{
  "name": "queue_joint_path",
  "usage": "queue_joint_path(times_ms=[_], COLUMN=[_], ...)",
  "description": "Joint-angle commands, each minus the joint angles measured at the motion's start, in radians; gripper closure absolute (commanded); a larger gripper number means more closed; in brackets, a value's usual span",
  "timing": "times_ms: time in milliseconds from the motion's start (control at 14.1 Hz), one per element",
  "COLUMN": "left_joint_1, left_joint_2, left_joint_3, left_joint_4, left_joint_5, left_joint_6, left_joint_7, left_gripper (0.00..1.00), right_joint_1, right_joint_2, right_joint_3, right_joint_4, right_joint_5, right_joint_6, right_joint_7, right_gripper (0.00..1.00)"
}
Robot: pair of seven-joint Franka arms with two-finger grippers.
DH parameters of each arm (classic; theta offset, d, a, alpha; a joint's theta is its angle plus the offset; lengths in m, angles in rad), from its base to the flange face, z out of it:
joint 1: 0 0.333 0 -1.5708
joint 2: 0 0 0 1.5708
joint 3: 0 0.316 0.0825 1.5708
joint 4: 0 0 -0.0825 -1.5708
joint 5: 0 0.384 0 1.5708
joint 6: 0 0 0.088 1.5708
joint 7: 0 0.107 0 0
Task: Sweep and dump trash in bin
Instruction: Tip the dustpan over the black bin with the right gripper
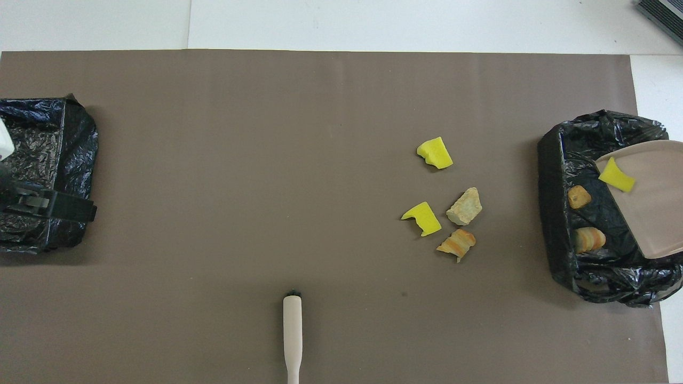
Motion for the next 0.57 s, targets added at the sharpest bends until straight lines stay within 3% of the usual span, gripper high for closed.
queue_joint_path(times_ms=[0,283,496], left_joint_1=[0.023,0.028,0.049], left_joint_2=[0.018,0.007,0.019], left_joint_3=[0.006,0.009,0.011], left_joint_4=[0.037,0.031,0.036], left_joint_5=[0.014,0.006,0.003], left_joint_6=[-0.033,-0.022,-0.016], left_joint_7=[0.026,0.038,0.068], left_gripper=[0.0,0.0,0.0], right_joint_1=[0.004,0.004,0.002], right_joint_2=[-0.001,0.001,-0.001], right_joint_3=[0.03,0.082,0.128], right_joint_4=[0.013,0.059,0.153], right_joint_5=[-0.089,-0.115,-0.103], right_joint_6=[-0.018,-0.171,-0.322], right_joint_7=[0.007,0.071,0.144], right_gripper=[1.0,1.0,1.0])
